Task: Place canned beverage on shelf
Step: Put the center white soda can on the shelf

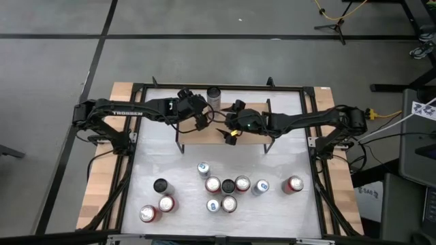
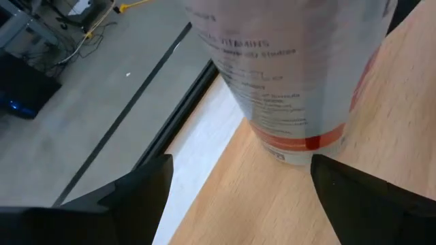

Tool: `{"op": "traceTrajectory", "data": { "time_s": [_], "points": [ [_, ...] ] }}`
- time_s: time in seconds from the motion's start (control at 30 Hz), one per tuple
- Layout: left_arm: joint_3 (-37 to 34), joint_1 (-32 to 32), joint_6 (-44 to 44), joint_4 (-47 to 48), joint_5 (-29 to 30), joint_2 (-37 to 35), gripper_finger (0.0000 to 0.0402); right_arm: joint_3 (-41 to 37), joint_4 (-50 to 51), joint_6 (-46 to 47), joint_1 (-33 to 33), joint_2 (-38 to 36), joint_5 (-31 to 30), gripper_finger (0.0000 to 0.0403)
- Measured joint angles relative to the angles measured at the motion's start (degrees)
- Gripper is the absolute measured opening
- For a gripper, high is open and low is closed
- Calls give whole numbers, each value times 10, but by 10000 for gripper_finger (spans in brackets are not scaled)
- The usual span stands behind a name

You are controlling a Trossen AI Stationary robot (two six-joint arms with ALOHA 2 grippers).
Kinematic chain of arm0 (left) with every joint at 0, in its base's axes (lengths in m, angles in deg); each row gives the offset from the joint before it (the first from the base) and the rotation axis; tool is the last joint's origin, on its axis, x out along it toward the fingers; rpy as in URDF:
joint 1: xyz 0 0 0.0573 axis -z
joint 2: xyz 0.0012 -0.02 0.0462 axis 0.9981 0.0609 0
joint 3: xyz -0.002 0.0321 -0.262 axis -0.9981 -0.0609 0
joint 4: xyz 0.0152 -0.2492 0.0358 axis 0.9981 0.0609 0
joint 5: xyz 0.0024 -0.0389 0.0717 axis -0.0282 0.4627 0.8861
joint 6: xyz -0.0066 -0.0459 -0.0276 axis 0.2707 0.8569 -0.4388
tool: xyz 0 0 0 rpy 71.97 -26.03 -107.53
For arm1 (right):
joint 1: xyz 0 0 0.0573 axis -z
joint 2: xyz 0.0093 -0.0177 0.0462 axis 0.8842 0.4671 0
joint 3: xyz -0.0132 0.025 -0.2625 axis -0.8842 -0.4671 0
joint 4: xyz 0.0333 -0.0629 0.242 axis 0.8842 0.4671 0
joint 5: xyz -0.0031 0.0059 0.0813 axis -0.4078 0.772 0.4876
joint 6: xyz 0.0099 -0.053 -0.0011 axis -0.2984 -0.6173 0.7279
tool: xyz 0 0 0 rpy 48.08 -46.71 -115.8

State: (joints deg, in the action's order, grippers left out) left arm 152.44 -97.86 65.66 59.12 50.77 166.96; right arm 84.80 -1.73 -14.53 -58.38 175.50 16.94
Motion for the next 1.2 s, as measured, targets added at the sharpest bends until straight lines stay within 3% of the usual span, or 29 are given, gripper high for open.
{"op": "traceTrajectory", "data": {
  "time_s": [0.23, 0.4, 0.8, 1.2],
  "points": [
    [0, 0, 0, 21, 30, -1, 341, 0, 68, 1, 0, -31, -42, 392],
    [0, -7, -5, 7, 64, -2, 341, 0, 61, -12, 8, -39, -56, 392],
    [0, -26, 11, -41, 14, 5, 341, 0, 58, -10, 69, -40, -28, 392],
    [0, -26, 11, -82, 3, 31, 341, 0, 61, -11, 68, -40, -29, 392]
  ]
}}
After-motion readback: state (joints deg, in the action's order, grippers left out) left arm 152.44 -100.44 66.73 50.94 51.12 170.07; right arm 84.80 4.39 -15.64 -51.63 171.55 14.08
